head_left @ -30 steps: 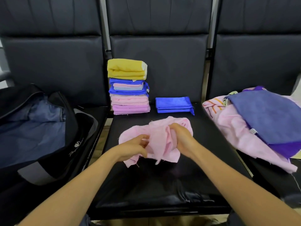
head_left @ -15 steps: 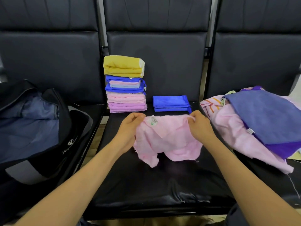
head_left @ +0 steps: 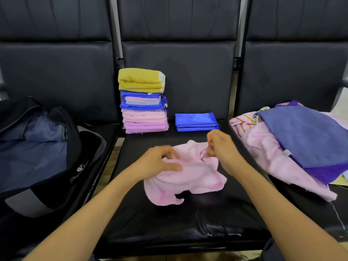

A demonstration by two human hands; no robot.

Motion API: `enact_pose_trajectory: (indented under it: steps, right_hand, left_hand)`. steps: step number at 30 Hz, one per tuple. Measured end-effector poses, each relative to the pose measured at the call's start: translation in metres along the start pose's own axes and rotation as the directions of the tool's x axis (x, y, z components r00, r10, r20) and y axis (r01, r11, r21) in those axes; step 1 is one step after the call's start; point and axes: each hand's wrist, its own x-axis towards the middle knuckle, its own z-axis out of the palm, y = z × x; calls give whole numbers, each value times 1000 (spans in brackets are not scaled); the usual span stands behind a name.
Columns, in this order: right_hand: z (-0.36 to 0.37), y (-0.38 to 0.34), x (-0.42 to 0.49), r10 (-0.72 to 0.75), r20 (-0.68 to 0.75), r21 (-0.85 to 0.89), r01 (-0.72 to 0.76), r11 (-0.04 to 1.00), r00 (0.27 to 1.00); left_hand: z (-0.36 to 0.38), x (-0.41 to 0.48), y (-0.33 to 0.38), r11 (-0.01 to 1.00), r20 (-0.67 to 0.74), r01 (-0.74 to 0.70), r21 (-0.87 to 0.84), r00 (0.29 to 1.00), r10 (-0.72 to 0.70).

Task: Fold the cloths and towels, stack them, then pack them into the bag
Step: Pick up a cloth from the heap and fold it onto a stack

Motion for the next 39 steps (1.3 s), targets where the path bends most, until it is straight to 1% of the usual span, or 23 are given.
enact_pose_trajectory:
  steps: [1,3,5,7,9,12,14,16,17,19,21,22,23,24,25,27,28,29,31,33,36,38,39]
  right_hand:
    - [-7,-3,1,29,-9,67,-28,997,1000]
    - [-15,-6,-1,10,63,-46,-7,999,998]
    - [-13,-4,-9,-32,252,-137,69,988,967]
    - [-4,2,-17,-36,440,-202,138,970,897]
    - [5,6,-20,-21,500,-257,172,951,866]
    - [7,3,-21,8,512,-169,91,981,859]
    - [2,0,-19,-38,493,-137,121,983,869]
    - [-8,0,-12,-81,421,-94,132,987,903]
    - [-15,1,-9,-75,384,-92,119,989,920]
    - [-32,1,-1,-6,345,-130,54,990,938]
    - [-46,7,4,77,341,-316,38,948,937]
    - [-48,9,4,112,353,-450,64,891,929]
    - [-48,12,3,154,377,-558,92,825,913]
    - [-44,12,0,200,422,-604,109,789,885]
    - [-39,12,-4,235,485,-590,116,799,843]
    - [-22,5,-16,235,587,-412,36,911,775]
    - [-12,2,-21,204,601,-324,3,946,773]
    - [-3,2,-23,159,591,-284,19,959,791]
    - [12,6,-24,79,543,-362,148,921,836]
    - [16,9,-24,88,540,-504,238,830,837]
    - [4,10,-21,125,479,-595,217,774,869]
    - [-4,8,-18,146,395,-561,112,820,907]
    - [-4,6,-17,168,362,-492,35,870,917]
  left_hand:
    - [0,-1,0,1000,1,18,-13,1000,-18]
    - [1,-1,5,979,-103,28,-200,993,-50]
    - [2,-1,14,949,-165,-11,-315,985,-43]
    - [6,-2,21,959,-138,-53,-280,990,14]
    - [10,-3,22,962,-137,-79,-261,990,44]
    - [6,-2,21,954,-210,-50,-294,978,-14]
    - [-1,-2,17,962,-99,28,-273,993,-57]
    - [-6,-3,9,988,93,126,-87,989,-118]
    - [-7,-2,3,987,150,160,15,976,-160]
    - [-13,0,-8,978,119,189,91,973,-199]
    - [-21,1,-12,988,8,152,-8,988,-152]
    - [-23,0,-10,987,-25,122,-104,992,-125]
    - [-23,-1,-7,976,-31,97,-194,994,-105]
    - [-21,-2,-3,966,-24,78,-247,996,-86]
    - [-17,-3,1,965,-17,54,-257,998,-61]
    - [-3,-3,10,974,-13,-1,-227,1000,-2]
    - [4,-4,14,977,-13,-26,-211,1000,23]
    - [9,-5,18,981,-18,-47,-190,999,44]
    - [14,-6,21,980,-36,-84,-183,996,79]
    - [11,-7,19,980,-50,-110,-168,993,102]
    - [1,-10,11,999,12,-30,18,999,30]
    - [-1,-13,9,965,136,41,259,988,-78]
    - [-1,-13,8,931,187,53,360,974,-128]
